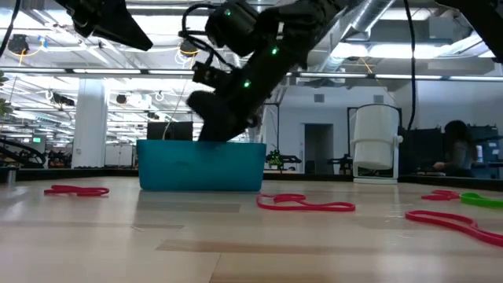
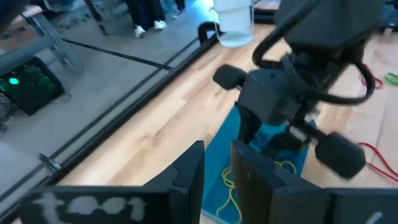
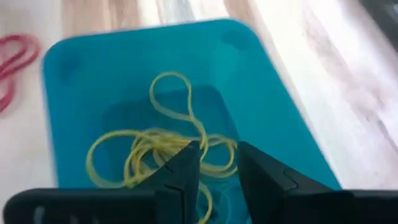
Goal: Pick and place items into bin
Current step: Put the red rubber band into the blue bin
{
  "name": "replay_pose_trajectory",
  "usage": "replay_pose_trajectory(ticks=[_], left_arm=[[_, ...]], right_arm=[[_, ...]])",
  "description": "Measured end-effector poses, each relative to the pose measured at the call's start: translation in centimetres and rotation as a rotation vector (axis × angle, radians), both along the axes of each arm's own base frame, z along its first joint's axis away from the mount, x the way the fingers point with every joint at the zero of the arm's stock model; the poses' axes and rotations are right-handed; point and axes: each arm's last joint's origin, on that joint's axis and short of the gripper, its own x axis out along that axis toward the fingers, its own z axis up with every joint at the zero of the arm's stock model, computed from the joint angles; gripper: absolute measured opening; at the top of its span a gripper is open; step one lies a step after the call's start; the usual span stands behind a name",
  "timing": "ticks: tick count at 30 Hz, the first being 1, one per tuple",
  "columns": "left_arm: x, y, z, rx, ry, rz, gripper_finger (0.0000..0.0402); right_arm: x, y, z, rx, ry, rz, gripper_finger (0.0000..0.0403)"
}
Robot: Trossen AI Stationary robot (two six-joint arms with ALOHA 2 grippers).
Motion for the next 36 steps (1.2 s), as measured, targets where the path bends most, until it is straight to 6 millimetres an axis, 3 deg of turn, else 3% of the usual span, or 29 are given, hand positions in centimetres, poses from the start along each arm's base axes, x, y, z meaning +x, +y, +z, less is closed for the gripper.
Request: replay_pose_trajectory(ticks=[2,8,13,18,23,28,36], left_arm=[[0.0,-0.1,-0.1,-0.029,0.017,-0.023,0.0068],[0.1,-0.5,-0.5,-0.177,0.101,-0.139,0.0068],[0.8,-1.3,-1.6,-0.271,0.180,-0.191,0.0068],[3.0,-2.4,-4.5,-0.275,0.205,-0.096,0.0068],[5.2,-3.4,-8.5,-0.314,0.393,-0.154,0.0068],[5.8,-3.9,-10.6,-0.382,0.564,-0.267,0.0068],[5.9,-3.8,-10.7,-0.462,0.664,-0.403,0.0069]], right_arm=[[-0.3,0.2,1.2,0.018,0.017,0.024,0.0102],[-1.5,1.6,7.5,0.027,-0.109,0.154,0.0102],[-3.8,3.1,12.6,0.018,-0.199,0.222,0.0102],[-7.2,5.1,17.5,0.014,-0.274,0.305,0.0102],[-11.2,6.5,21.3,0.015,-0.296,0.364,0.0102],[-14.2,7.0,22.4,0.048,-0.227,0.373,0.0102],[-16.4,7.5,21.9,0.113,-0.073,0.332,0.0102]])
